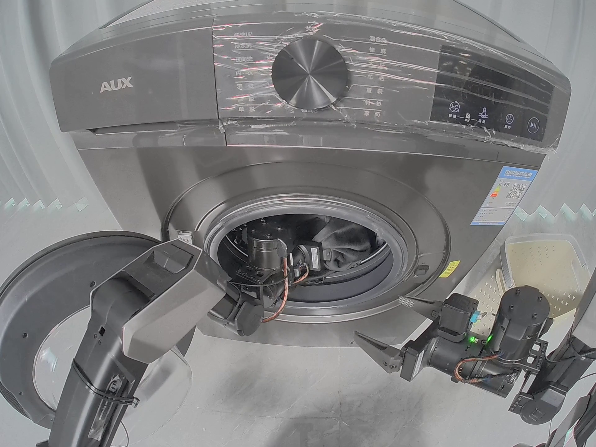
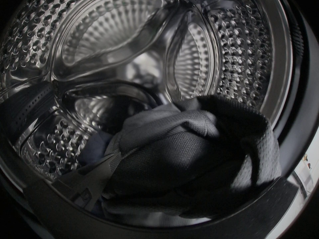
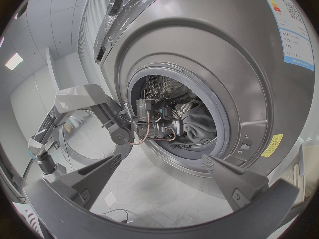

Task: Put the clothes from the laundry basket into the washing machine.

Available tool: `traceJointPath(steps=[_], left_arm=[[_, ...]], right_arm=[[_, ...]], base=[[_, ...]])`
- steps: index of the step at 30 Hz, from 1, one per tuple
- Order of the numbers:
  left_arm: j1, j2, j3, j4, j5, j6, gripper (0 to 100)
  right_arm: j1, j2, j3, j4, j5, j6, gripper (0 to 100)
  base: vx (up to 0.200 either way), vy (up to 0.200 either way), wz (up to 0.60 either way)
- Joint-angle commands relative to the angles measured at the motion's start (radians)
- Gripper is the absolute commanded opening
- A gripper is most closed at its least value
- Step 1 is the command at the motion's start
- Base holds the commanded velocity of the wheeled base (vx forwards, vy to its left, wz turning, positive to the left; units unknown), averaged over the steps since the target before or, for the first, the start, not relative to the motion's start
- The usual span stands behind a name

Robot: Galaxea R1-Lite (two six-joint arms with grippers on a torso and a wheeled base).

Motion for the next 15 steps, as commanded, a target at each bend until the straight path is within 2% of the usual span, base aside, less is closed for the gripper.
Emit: traceJointPath(steps=[1, 8, 15], left_arm=[[-0.020, -0.126, 0.156, 0.023, -0.030, 0.004, 100], [-0.052, -0.175, 0.281, 0.043, -0.079, 0.009, 100], [-0.075, -0.172, 0.284, 0.040, -0.136, 0.007, 100]], right_arm=[[0.006, 0.002, -0.002, 0.000, 0.000, 0.000, 100], [0.004, 0.002, -0.003, 0.000, 0.000, 0.002, 100], [0.004, 0.002, -0.003, 0.000, 0.000, 0.002, 100]], base=[[0.000, 0.000, 0.00], [0.000, 0.000, 0.00], [0.000, 0.000, 0.00]])
